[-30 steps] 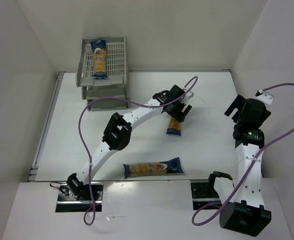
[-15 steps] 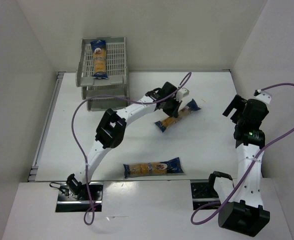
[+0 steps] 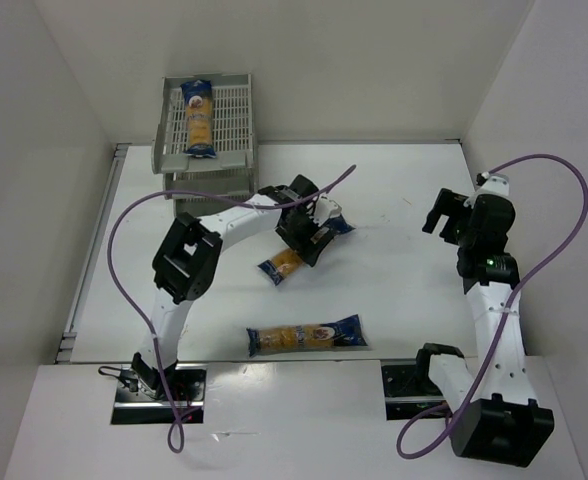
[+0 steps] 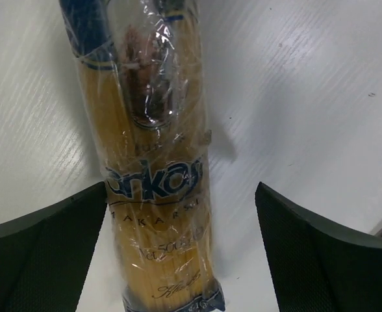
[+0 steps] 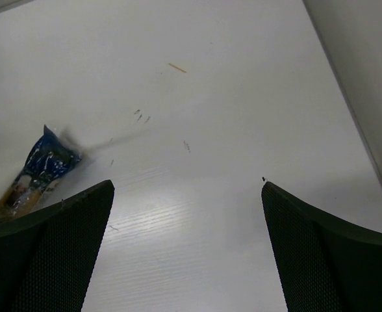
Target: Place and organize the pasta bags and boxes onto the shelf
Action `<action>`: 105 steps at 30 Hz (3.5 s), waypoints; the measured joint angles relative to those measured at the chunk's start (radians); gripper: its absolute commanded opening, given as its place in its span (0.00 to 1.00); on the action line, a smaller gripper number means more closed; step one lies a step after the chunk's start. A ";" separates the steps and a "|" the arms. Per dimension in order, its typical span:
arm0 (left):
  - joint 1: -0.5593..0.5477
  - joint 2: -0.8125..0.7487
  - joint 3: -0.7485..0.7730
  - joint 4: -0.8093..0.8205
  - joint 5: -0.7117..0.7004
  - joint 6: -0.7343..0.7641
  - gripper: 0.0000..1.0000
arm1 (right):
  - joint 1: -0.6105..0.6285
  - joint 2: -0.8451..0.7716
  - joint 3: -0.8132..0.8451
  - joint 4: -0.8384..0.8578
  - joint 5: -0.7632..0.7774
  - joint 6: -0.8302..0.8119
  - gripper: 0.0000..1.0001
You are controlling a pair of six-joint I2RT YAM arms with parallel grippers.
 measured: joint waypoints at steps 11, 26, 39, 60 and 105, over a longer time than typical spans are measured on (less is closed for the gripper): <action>-0.032 0.095 0.088 0.013 -0.176 -0.018 0.15 | 0.034 0.012 0.000 0.024 0.023 -0.016 1.00; 0.006 -0.267 -0.173 -0.144 0.080 0.109 0.00 | 0.112 0.013 0.003 0.087 -0.002 0.003 1.00; 0.490 -0.779 -0.543 -0.168 0.407 0.088 0.00 | 0.266 0.193 0.005 0.166 -0.184 0.029 1.00; 0.732 -0.757 -0.625 0.076 0.513 -0.430 0.00 | 0.483 0.454 0.244 0.178 -0.270 -0.104 0.96; 0.790 -0.350 -0.244 0.233 0.567 -0.708 0.00 | 1.044 1.241 0.887 0.455 -0.346 0.352 0.77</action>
